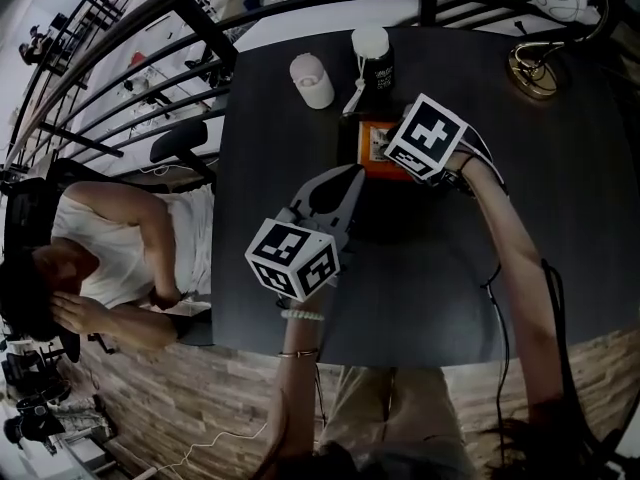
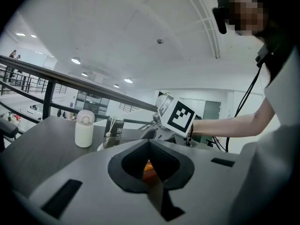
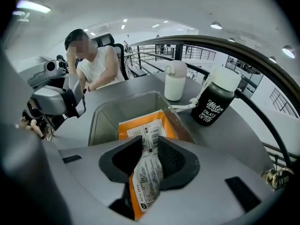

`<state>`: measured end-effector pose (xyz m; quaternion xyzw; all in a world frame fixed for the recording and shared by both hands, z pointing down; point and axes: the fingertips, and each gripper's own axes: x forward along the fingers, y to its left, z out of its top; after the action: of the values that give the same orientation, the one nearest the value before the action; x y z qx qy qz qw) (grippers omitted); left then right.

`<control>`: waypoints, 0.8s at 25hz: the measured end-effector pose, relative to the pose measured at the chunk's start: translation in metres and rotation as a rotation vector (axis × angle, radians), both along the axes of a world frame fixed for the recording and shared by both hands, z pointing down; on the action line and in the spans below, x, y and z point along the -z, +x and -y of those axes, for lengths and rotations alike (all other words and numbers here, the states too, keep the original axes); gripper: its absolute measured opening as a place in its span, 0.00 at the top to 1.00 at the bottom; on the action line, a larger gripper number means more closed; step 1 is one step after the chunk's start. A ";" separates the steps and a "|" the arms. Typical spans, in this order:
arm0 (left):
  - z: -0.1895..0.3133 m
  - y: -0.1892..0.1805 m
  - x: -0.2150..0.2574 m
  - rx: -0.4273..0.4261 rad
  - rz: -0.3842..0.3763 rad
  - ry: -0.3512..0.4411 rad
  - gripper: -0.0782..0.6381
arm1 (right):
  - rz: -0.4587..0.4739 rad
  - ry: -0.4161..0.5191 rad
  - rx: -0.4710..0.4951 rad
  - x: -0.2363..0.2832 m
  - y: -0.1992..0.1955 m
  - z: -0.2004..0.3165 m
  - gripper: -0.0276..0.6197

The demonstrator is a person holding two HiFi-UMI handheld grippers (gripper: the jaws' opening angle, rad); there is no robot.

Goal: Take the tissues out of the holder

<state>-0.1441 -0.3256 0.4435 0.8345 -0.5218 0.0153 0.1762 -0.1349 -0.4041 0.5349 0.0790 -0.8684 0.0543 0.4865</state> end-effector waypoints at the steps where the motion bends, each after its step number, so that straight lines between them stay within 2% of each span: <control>1: 0.000 0.000 -0.001 -0.001 0.000 -0.002 0.88 | -0.005 0.002 0.005 0.000 0.000 -0.001 0.80; 2: 0.000 0.001 -0.001 -0.002 0.000 -0.004 0.88 | -0.010 0.010 0.007 0.000 0.000 -0.001 0.86; 5: -0.002 0.002 0.000 -0.011 0.001 -0.012 0.88 | 0.000 0.040 0.013 0.002 0.001 -0.003 0.93; 9: -0.008 0.002 0.003 -0.016 0.002 -0.013 0.88 | 0.081 0.031 -0.009 0.004 0.003 -0.005 0.94; 13: -0.014 -0.005 0.012 -0.013 0.011 -0.004 0.88 | 0.149 0.070 -0.055 0.015 0.006 -0.004 0.94; 20: -0.018 -0.013 0.030 -0.008 0.023 0.020 0.88 | 0.310 0.062 -0.160 0.050 0.011 0.002 0.94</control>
<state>-0.1575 -0.3079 0.4130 0.8380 -0.5208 0.0206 0.1618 -0.1243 -0.4060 0.4854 0.1535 -0.9252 0.0774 0.3382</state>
